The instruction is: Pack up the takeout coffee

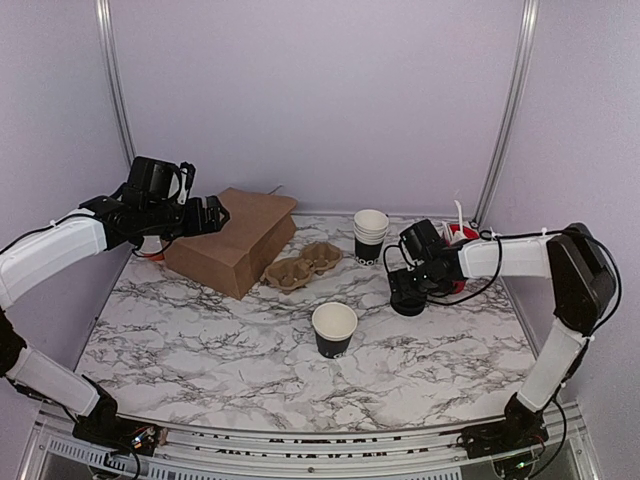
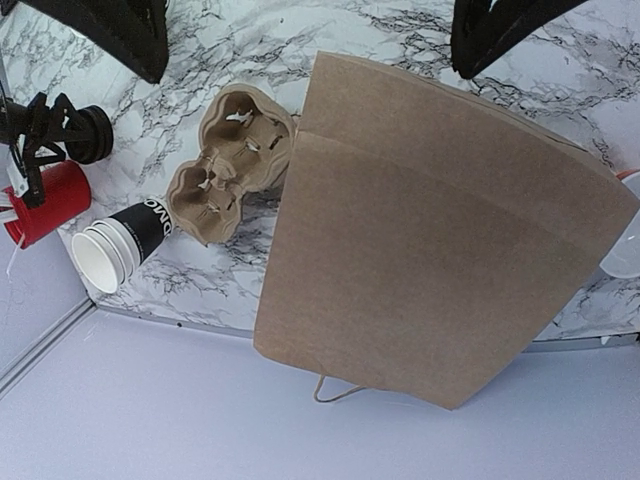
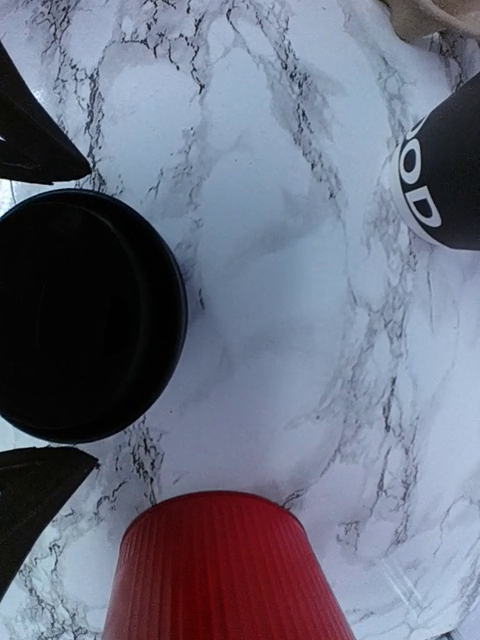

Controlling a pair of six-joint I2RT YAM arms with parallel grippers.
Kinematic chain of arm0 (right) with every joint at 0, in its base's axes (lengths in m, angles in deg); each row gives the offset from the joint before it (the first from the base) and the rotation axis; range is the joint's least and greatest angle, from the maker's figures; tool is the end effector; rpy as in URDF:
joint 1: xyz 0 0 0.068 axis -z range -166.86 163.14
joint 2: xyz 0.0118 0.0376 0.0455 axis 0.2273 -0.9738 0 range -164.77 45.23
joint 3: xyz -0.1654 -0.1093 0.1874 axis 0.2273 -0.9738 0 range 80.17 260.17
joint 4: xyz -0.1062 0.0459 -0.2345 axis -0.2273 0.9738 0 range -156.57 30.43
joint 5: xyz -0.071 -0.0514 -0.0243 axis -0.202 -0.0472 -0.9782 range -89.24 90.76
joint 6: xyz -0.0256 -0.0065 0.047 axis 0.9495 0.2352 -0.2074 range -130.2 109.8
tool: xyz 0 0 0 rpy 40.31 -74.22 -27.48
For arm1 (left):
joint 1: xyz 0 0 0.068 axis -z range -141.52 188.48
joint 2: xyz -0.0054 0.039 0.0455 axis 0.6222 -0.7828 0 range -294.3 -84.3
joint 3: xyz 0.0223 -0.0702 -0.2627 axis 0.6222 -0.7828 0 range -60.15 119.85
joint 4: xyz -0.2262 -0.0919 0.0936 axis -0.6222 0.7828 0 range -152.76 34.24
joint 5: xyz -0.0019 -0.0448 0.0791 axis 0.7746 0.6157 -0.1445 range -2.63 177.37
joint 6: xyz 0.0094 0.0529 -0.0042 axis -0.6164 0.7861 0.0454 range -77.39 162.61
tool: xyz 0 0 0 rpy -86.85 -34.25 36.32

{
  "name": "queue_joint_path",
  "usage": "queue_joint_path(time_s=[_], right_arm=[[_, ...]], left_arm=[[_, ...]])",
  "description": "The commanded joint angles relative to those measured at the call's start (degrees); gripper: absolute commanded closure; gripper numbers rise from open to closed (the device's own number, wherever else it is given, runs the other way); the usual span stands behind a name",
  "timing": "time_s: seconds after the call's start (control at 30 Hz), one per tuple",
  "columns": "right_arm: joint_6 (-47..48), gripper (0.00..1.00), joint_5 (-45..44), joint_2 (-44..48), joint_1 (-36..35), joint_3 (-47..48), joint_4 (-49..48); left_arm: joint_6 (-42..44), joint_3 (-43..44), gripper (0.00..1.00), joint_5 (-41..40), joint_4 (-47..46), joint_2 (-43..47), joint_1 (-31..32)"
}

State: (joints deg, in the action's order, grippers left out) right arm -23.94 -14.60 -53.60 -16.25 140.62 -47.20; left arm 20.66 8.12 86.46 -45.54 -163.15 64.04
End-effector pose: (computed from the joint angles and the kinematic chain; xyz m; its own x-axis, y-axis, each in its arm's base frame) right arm 0.3076 0.1624 0.1777 -0.7990 -0.1871 -0.5715 -0.1649 0.9821 -0.0909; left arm 0.2870 -0.1367 0.3355 -0.5468 -0.1527 -0.8232 0.2311 0.9175 -0.3237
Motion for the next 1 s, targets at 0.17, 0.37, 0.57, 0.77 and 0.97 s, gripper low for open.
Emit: queue_joint_path(time_s=[0.17,0.37,0.57,0.77,0.97], right_arm=[[-0.4,0.18,-1.2,-2.2,0.2,0.3,-1.9],[-0.6,0.24,-1.3,-2.7,-0.1,0.2,-1.5],[-0.9,0.27,-1.3,-1.5,-0.3,0.9,-0.2],[-0.8,0.28,-1.9,1.6,-0.7,2.4,2.3],[-0.6,0.28,-2.0,3.6,-0.8,2.8,3.5]], left_arm=[[-0.9,-0.5,0.01,1.3,-1.3,-0.6,-0.9],[-1.2,-0.5,0.01,2.0,-1.4,-0.6,-1.2],[-1.3,-0.6,0.01,2.2,-1.5,-0.7,-1.3],[-1.5,-0.7,0.01,2.5,-1.5,-0.7,-1.4],[-1.6,-0.7,0.01,2.6,-1.6,-0.8,-1.5]])
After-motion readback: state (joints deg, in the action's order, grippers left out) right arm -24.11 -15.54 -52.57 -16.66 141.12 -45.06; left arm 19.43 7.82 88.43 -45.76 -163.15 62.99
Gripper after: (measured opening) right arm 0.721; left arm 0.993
